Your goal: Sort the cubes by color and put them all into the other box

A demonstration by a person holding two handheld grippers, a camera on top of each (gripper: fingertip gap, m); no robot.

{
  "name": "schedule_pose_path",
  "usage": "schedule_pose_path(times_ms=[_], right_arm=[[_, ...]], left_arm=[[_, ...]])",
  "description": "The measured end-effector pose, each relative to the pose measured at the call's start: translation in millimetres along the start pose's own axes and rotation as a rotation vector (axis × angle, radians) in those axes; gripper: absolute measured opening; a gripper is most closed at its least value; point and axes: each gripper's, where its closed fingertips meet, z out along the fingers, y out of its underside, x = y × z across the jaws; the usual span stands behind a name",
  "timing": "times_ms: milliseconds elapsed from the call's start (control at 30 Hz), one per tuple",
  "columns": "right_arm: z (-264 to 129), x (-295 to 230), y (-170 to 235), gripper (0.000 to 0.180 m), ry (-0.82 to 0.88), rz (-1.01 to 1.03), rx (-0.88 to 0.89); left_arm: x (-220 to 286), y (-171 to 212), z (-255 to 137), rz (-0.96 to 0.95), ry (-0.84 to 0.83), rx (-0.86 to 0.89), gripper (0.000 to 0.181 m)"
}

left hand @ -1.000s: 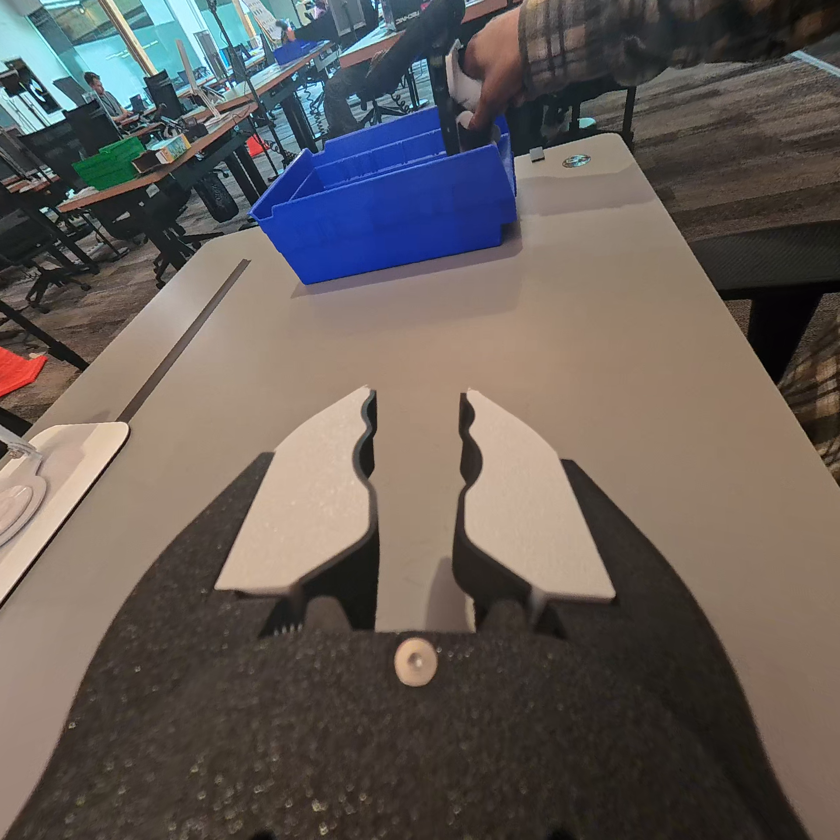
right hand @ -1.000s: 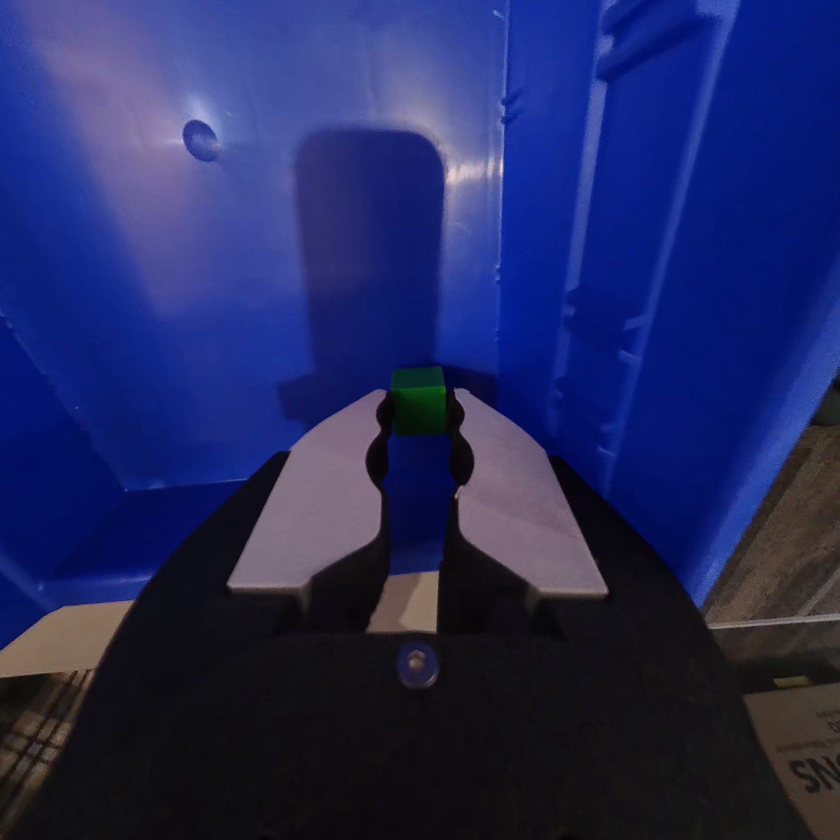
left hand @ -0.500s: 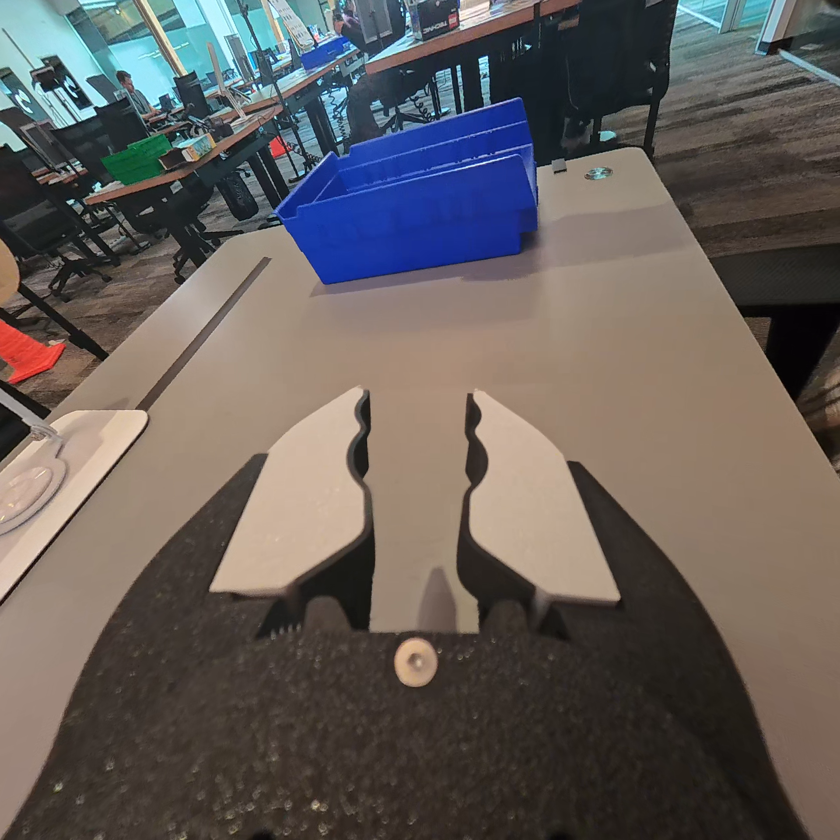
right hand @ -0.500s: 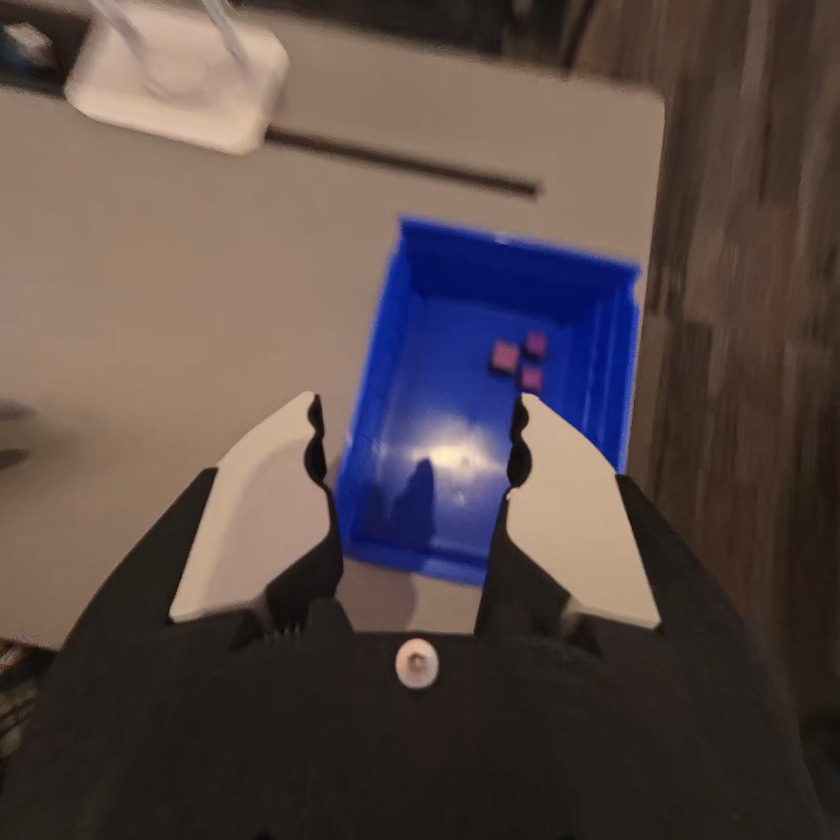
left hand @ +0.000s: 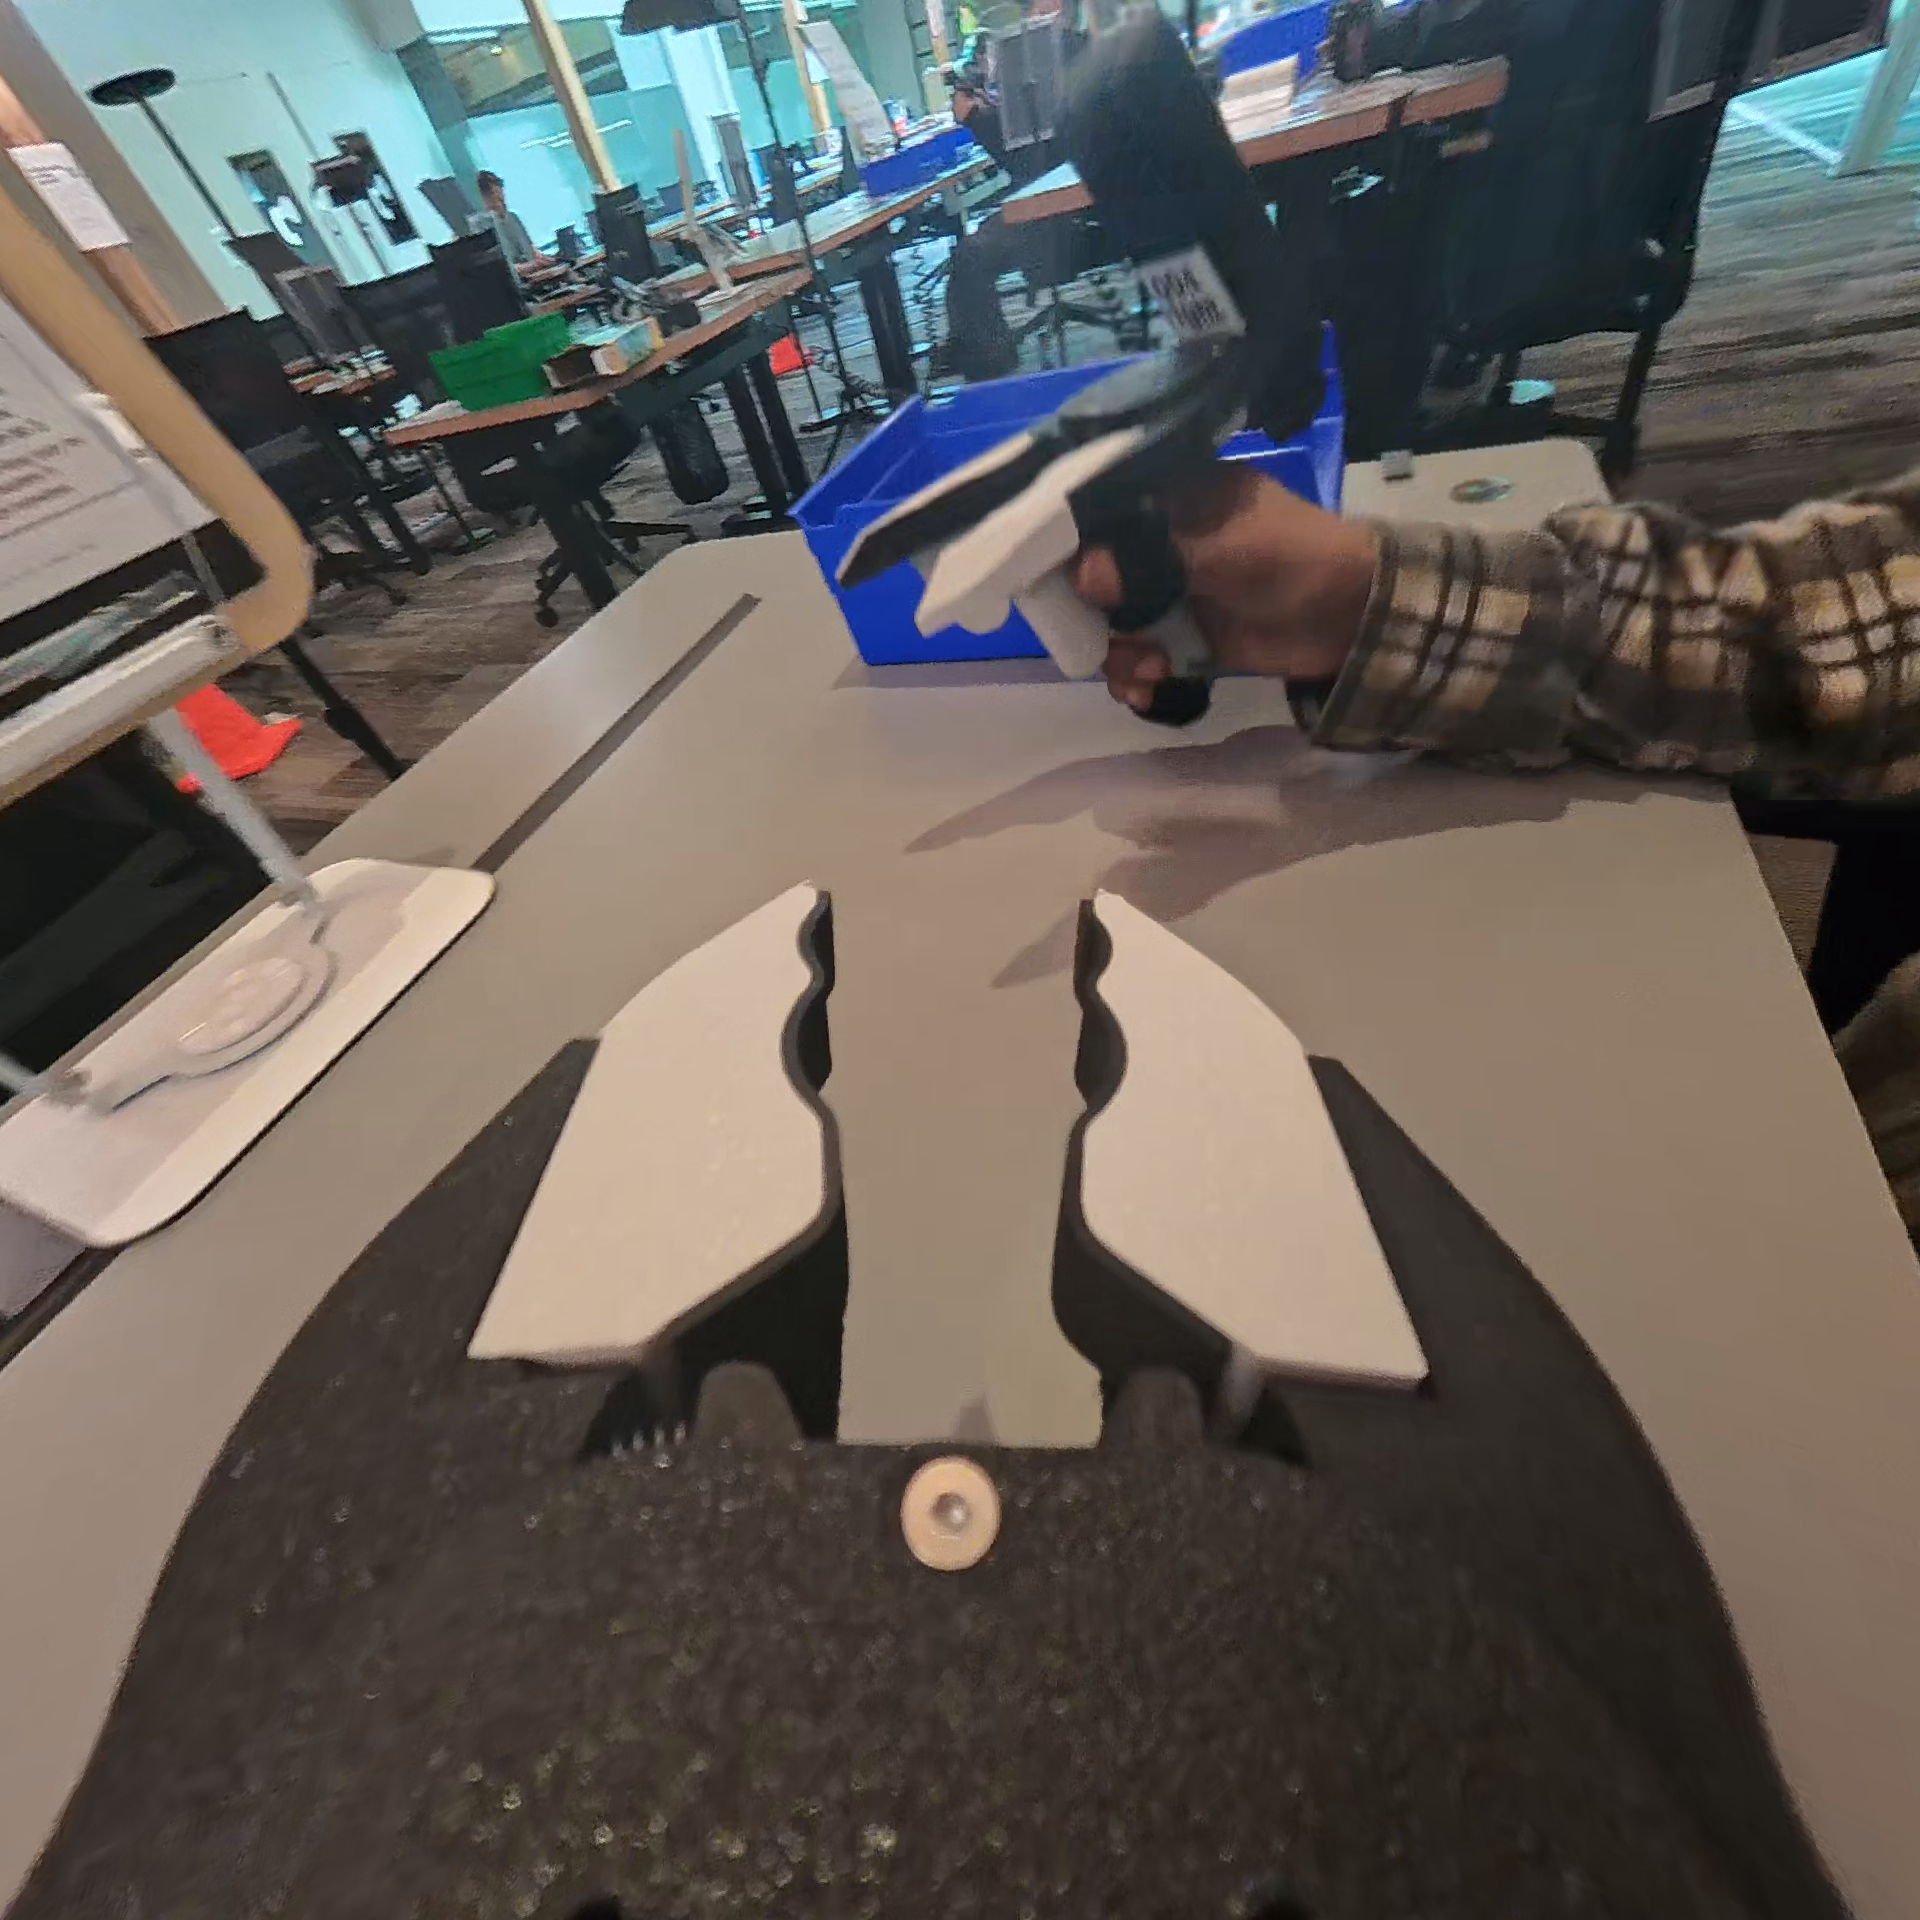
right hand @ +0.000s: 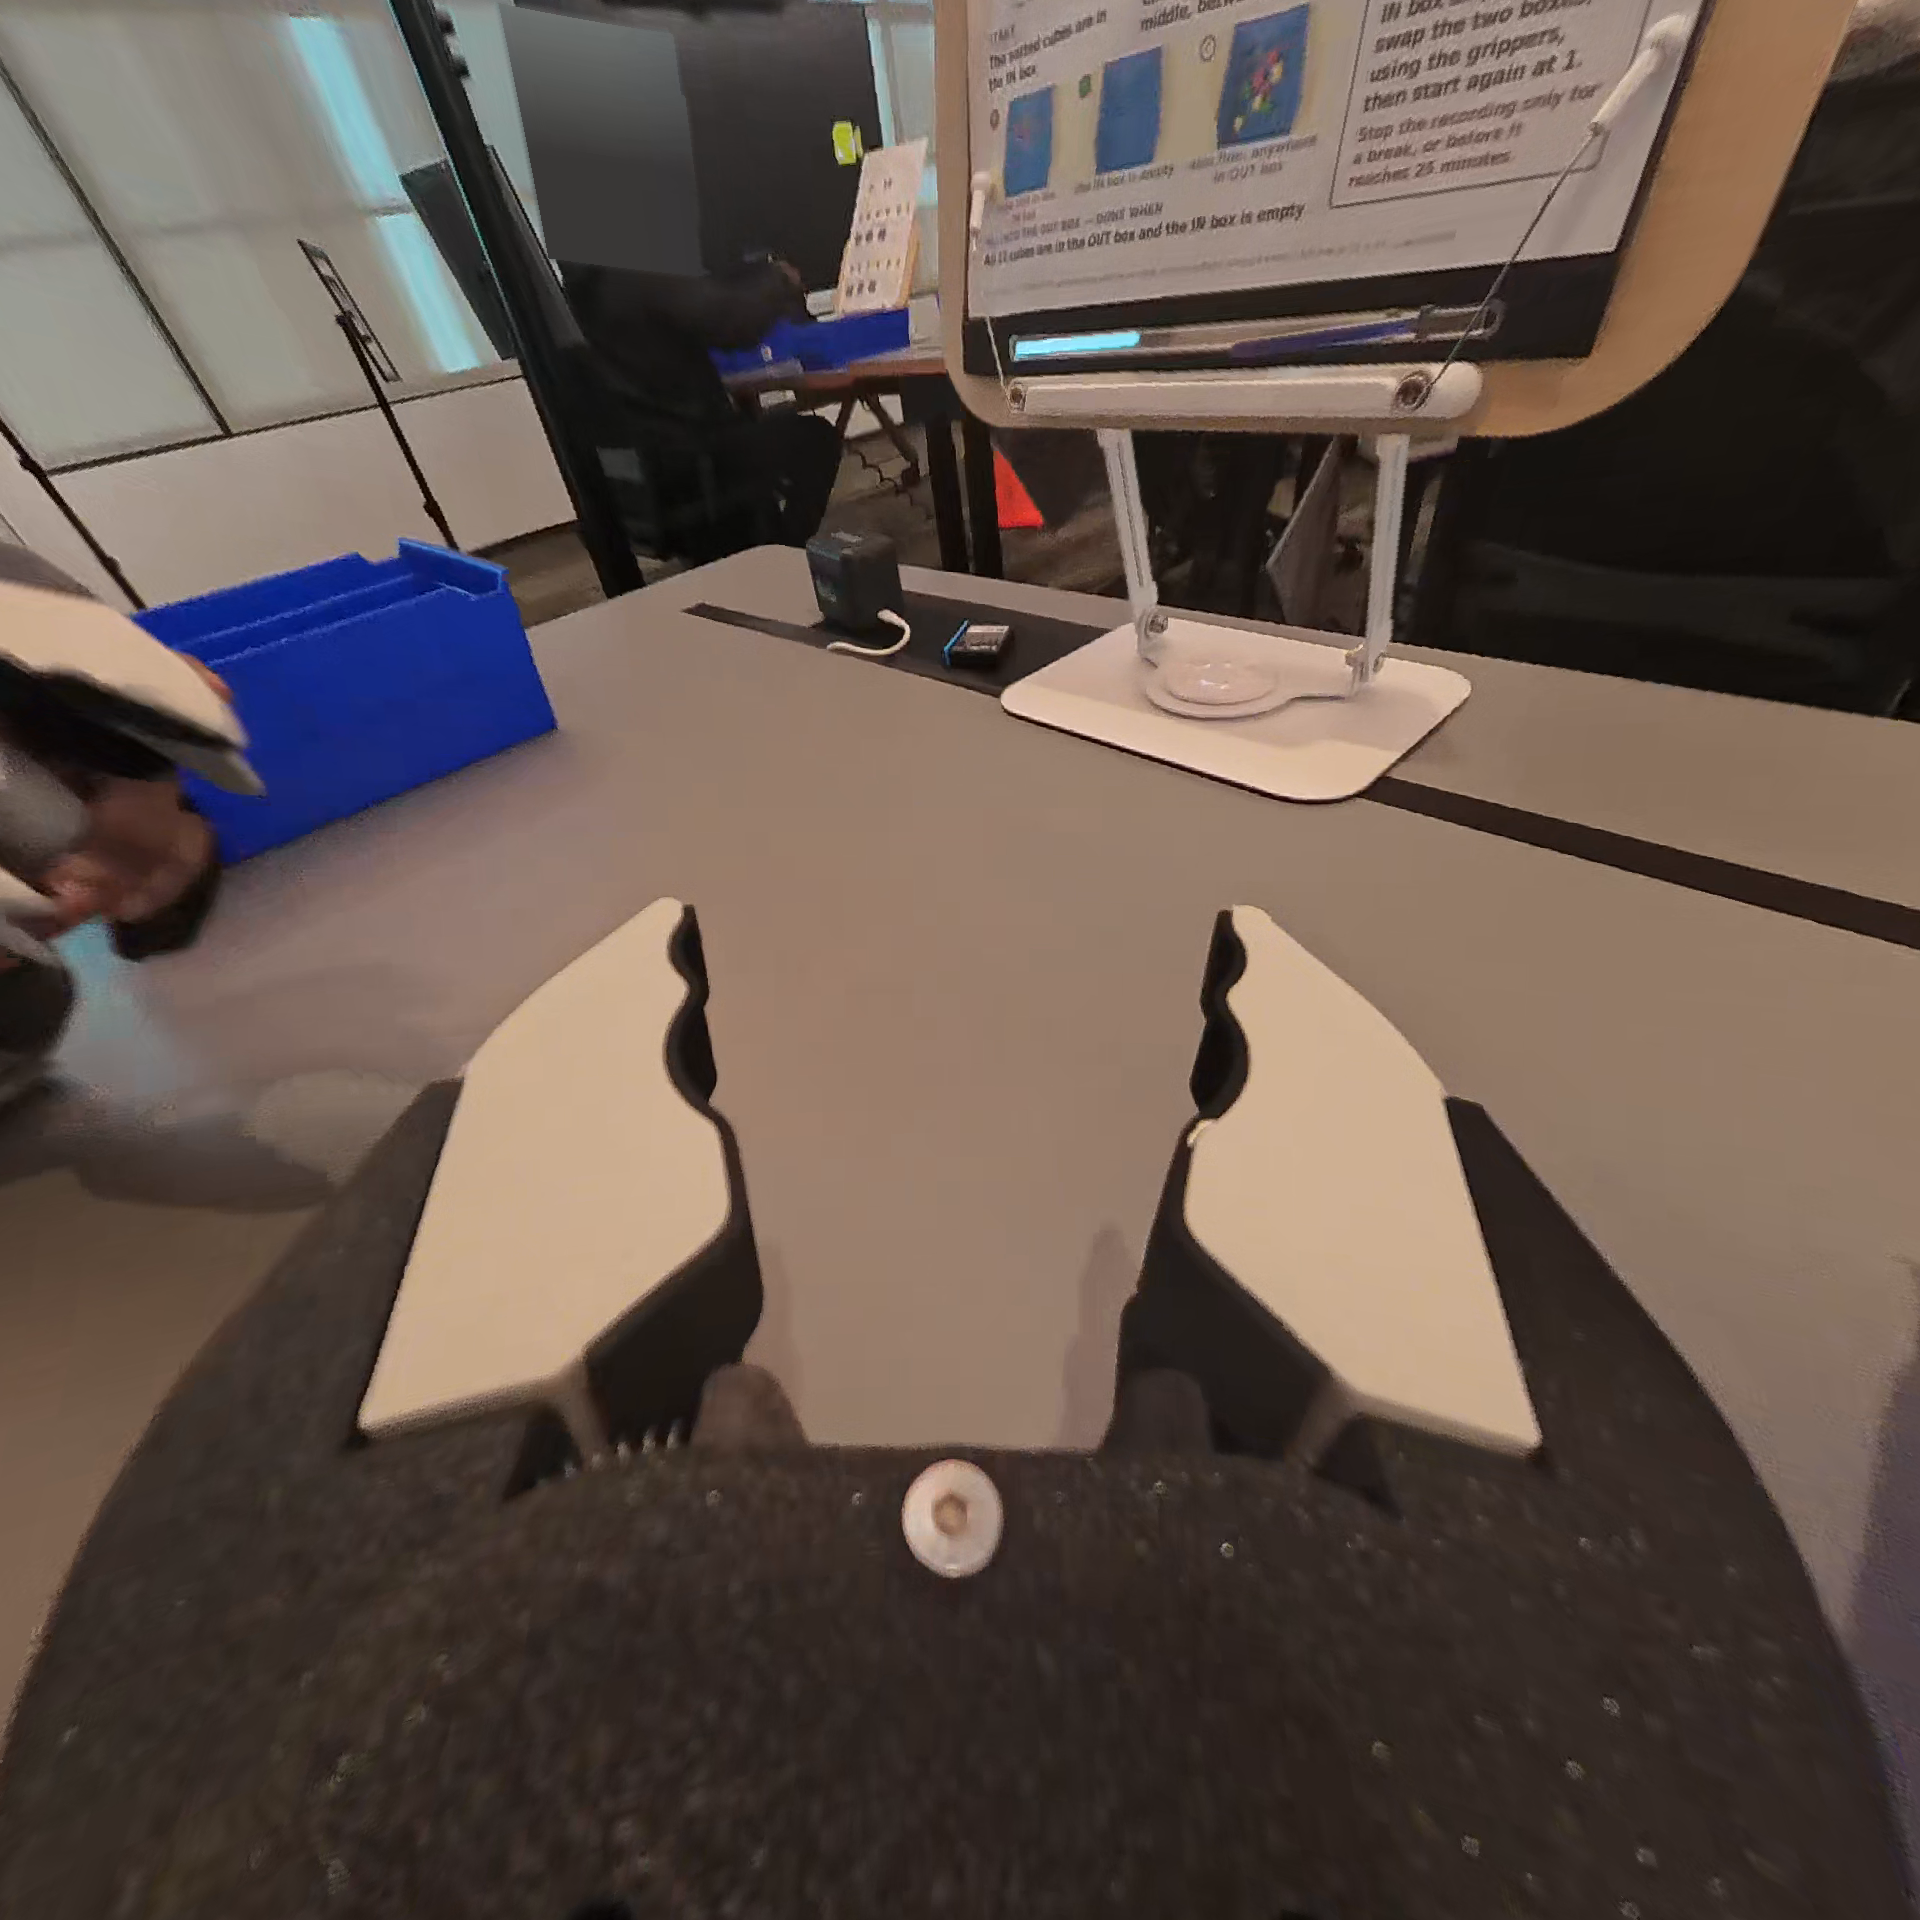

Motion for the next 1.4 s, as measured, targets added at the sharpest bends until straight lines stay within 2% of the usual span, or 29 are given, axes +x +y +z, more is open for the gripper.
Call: schedule_pose_path(times_ms=[133,333,433,567,700,833,1033,1400], right_arm=[[9,-10,15,0.084,-0.047,-0.027,-0.001],[12,-18,32,0.082,-0.077,-0.063,-0.050],[13,-22,31,0.082,-0.103,-0.065,-0.050],[13,-29,34,0.082,-0.140,-0.082,-0.054],[13,-34,37,0.082,-0.163,-0.118,-0.065],[13,-35,41,0.083,-0.173,-0.131,-0.073],[15,-34,44,0.084,-0.184,-0.118,-0.087],[15,-37,45,0.085,-0.199,-0.125,-0.096]], left_arm=[[-23,-7,-59,0.048,-0.141,-0.068,0.045],[-130,4,-217,0.005,-0.520,-0.347,0.045],[-175,37,-277,-0.052,-0.503,-0.512,0.045],[-213,101,-326,-0.088,-0.372,-0.774,0.043],[-229,158,-346,-0.128,-0.239,-1.007,0.040],[-238,200,-349,-0.139,-0.162,-1.175,0.039],[-250,232,-339,-0.156,-0.133,-1.208,0.037],[-254,266,-338,-0.192,-0.123,-1.276,0.039]])
